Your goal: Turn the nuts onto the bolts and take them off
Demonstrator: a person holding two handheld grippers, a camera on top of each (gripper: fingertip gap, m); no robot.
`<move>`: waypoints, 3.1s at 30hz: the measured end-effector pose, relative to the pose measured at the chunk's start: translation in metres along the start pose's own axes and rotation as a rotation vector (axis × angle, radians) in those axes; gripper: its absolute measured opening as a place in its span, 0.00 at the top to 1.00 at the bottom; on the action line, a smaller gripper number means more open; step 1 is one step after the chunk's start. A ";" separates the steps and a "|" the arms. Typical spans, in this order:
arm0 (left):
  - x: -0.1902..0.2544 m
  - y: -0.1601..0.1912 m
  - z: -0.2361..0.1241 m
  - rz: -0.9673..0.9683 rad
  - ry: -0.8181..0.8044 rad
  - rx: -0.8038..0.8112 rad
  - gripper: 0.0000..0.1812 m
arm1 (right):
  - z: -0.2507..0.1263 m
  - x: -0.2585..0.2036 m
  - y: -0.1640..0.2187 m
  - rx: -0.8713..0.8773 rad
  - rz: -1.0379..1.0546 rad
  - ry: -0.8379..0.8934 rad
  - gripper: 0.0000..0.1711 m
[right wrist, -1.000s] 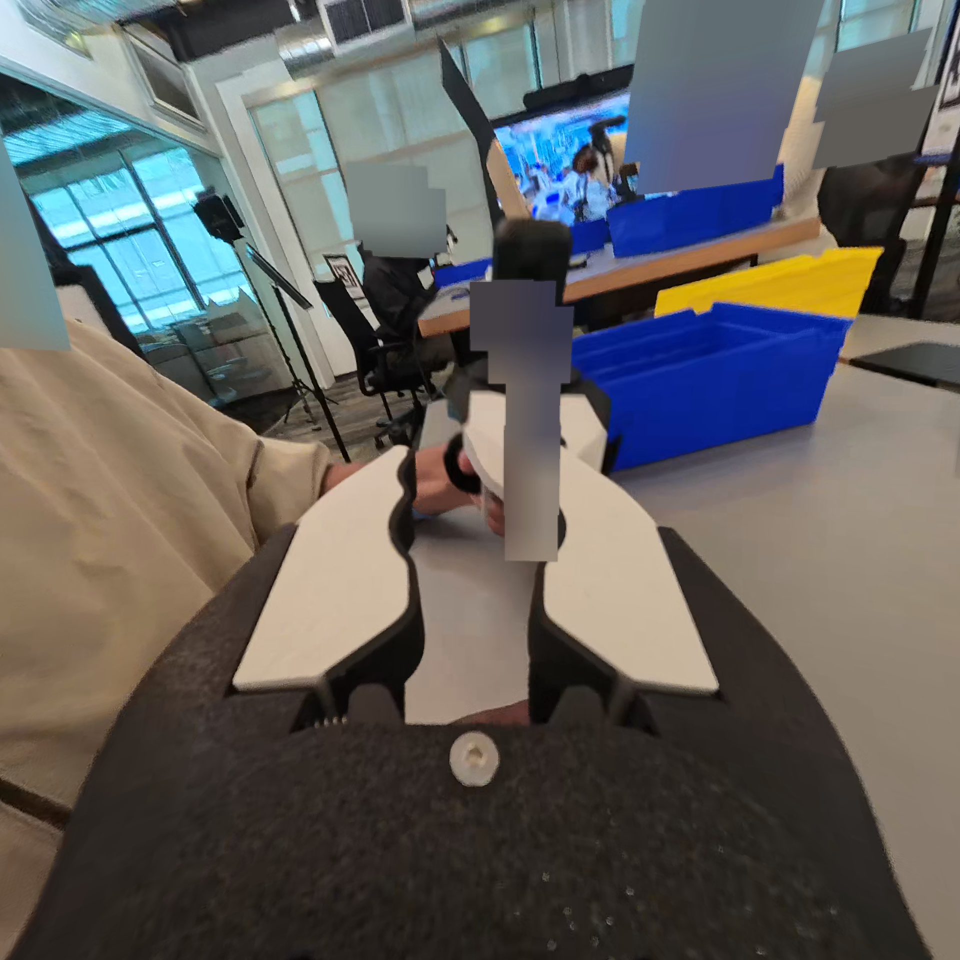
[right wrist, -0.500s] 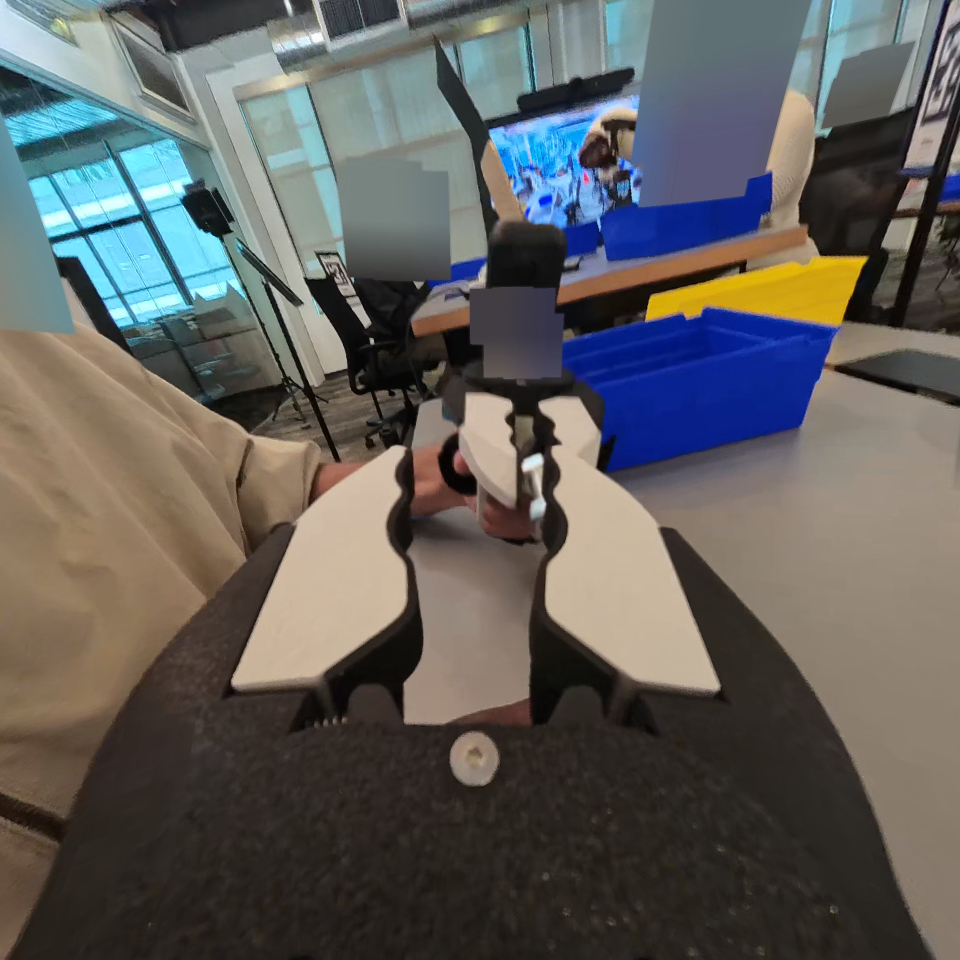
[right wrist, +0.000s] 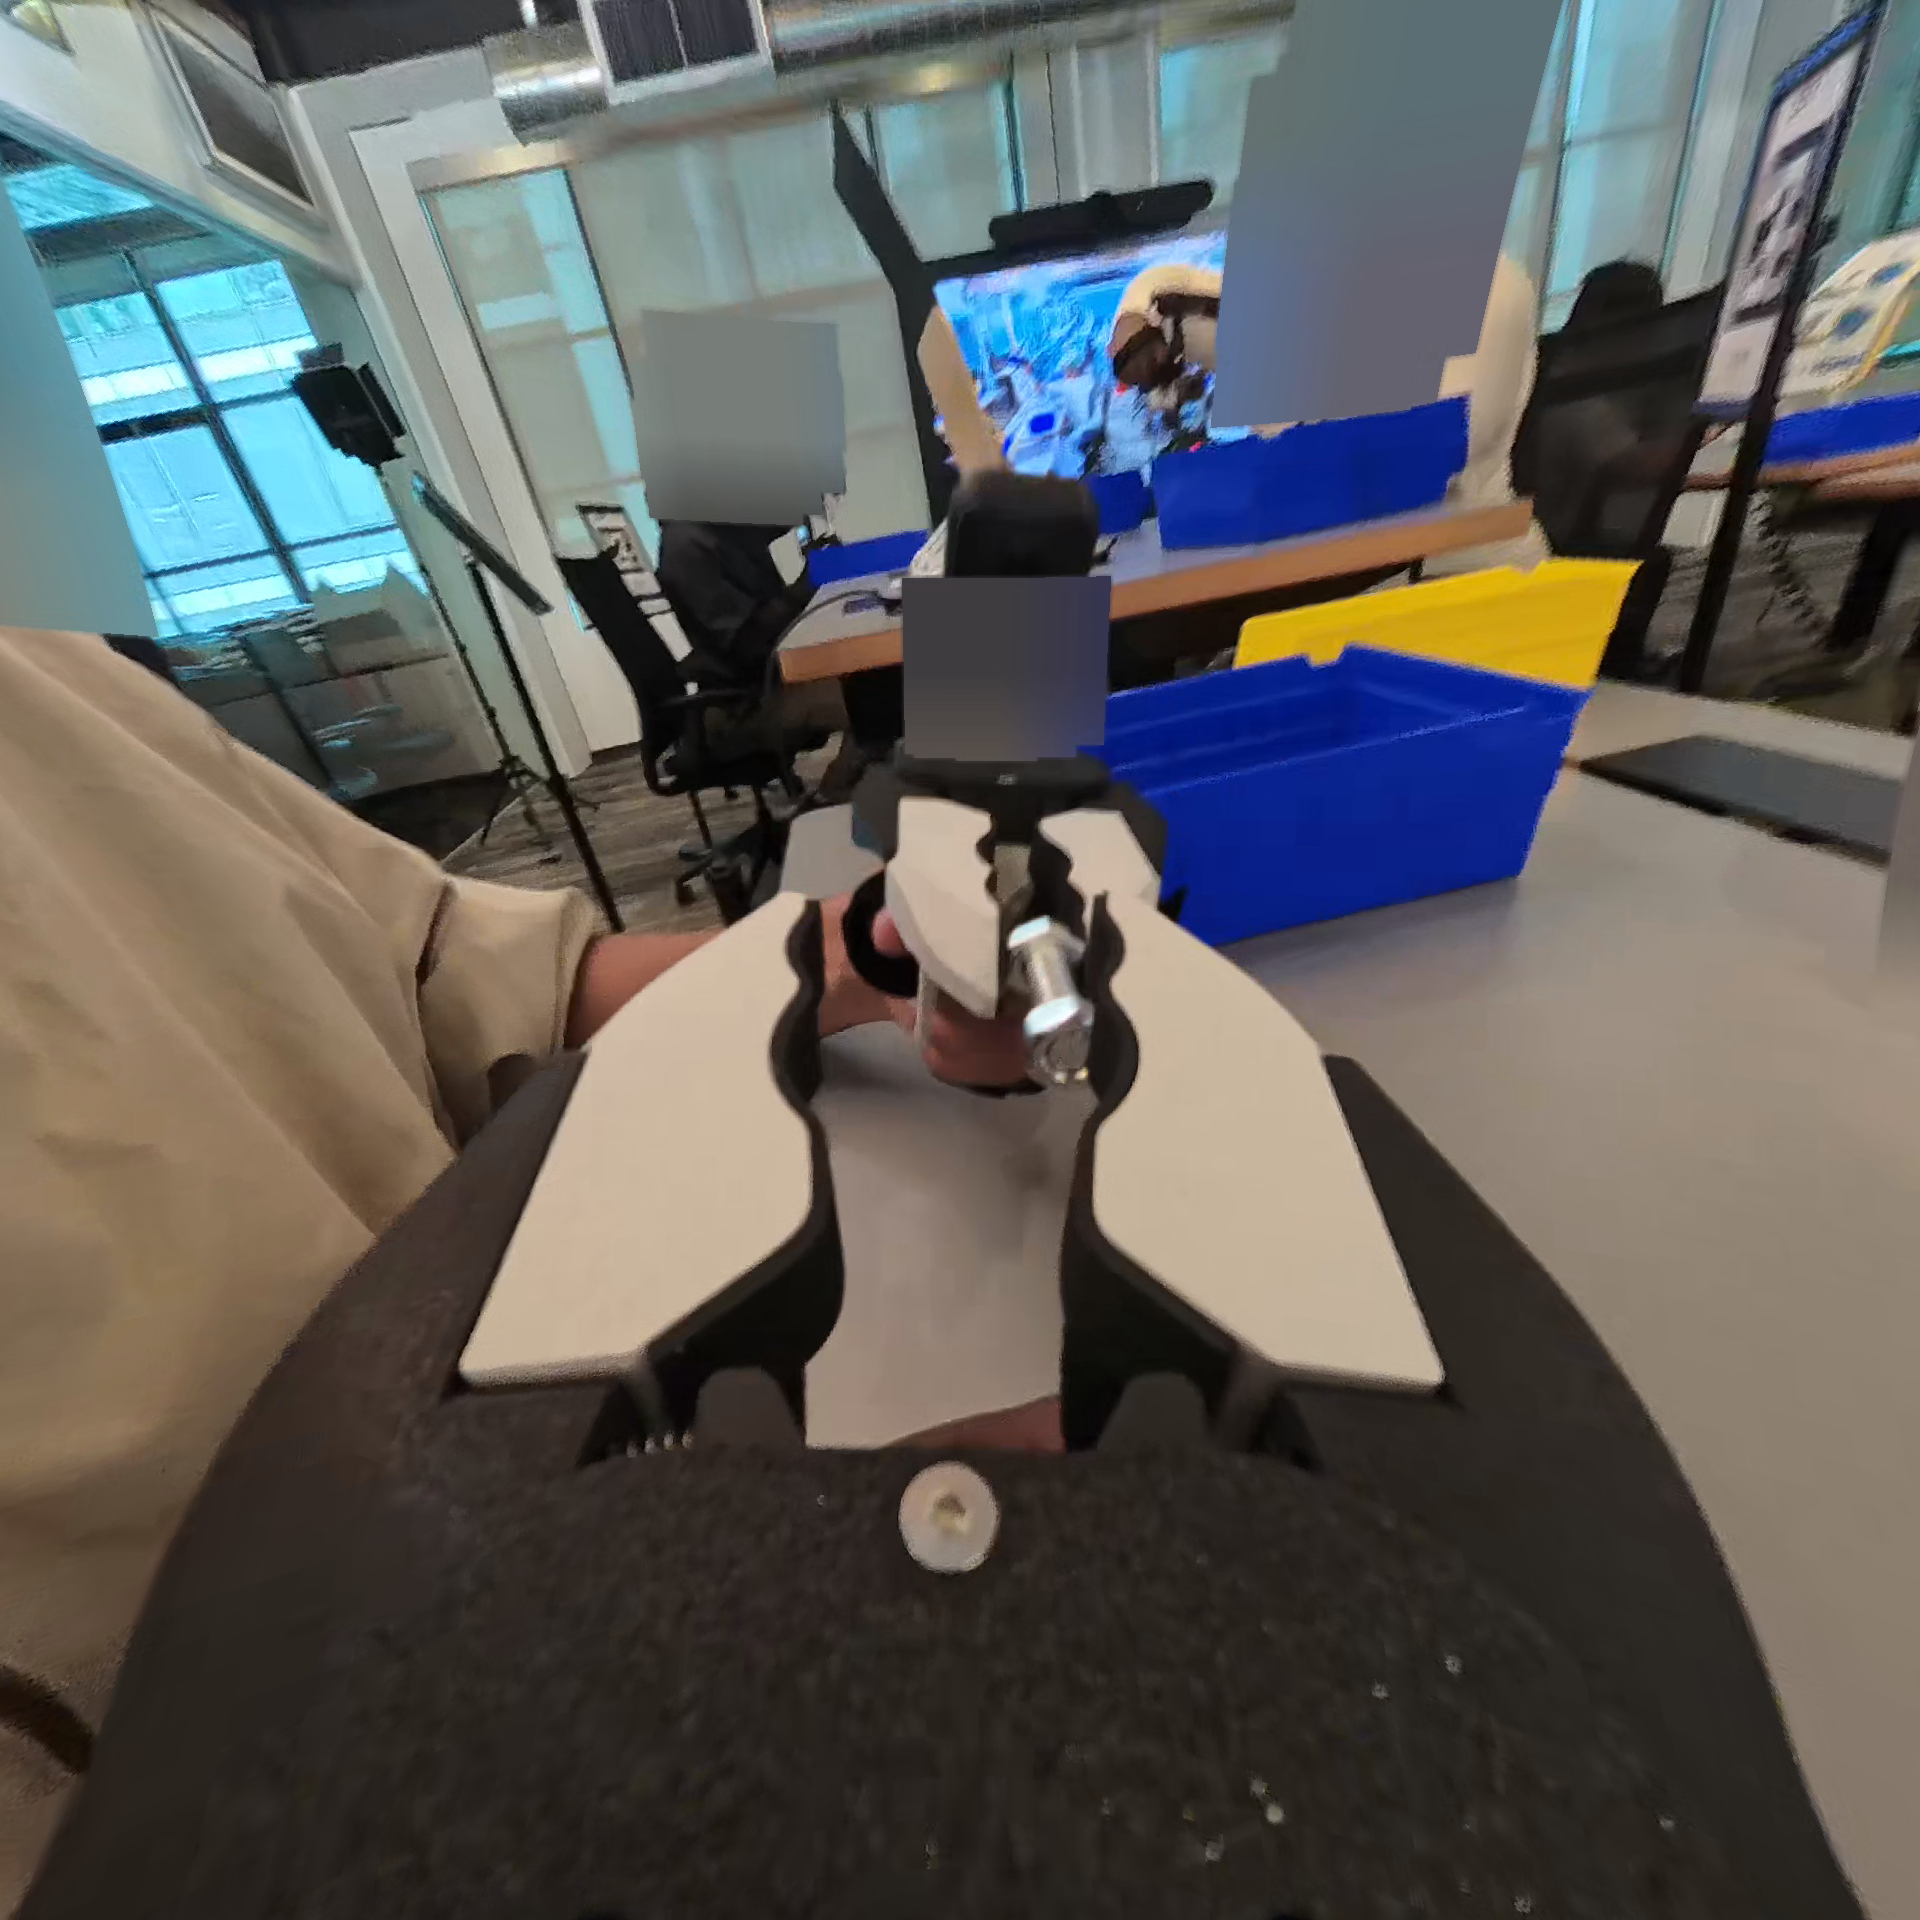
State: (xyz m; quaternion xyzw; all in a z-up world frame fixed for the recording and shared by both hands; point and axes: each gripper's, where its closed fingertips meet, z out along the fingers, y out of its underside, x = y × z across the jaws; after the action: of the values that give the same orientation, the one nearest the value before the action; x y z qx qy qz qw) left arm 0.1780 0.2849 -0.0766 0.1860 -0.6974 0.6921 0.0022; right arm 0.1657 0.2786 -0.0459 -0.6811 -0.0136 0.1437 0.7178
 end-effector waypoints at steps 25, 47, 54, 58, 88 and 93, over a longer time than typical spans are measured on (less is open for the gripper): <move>0.003 0.001 0.001 0.060 -0.011 -0.011 0.90 | -0.002 0.016 0.024 -0.048 0.303 0.020 0.88; 0.026 -0.015 -0.003 -0.349 0.236 0.117 0.91 | -0.001 -0.005 0.009 -0.213 -0.584 0.100 0.80; 0.020 -0.011 -0.009 -0.020 0.014 0.027 0.90 | -0.001 -0.001 0.021 -0.022 0.363 -0.029 0.75; 0.024 -0.009 -0.008 0.104 -0.040 -0.021 0.90 | -0.001 -0.004 0.021 0.110 0.768 -0.170 0.77; 0.034 -0.011 0.007 -0.162 0.107 0.113 0.90 | -0.005 -0.011 0.006 -0.118 -0.156 -0.016 0.91; 0.035 -0.014 0.006 -0.097 0.084 0.090 0.90 | -0.005 -0.013 0.000 -0.063 -0.046 -0.032 0.76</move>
State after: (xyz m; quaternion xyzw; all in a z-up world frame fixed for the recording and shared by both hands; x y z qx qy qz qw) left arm 0.1510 0.2705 -0.0541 0.1901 -0.6549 0.7292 0.0565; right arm 0.1545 0.2707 -0.0442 -0.7004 -0.0451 0.1376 0.6990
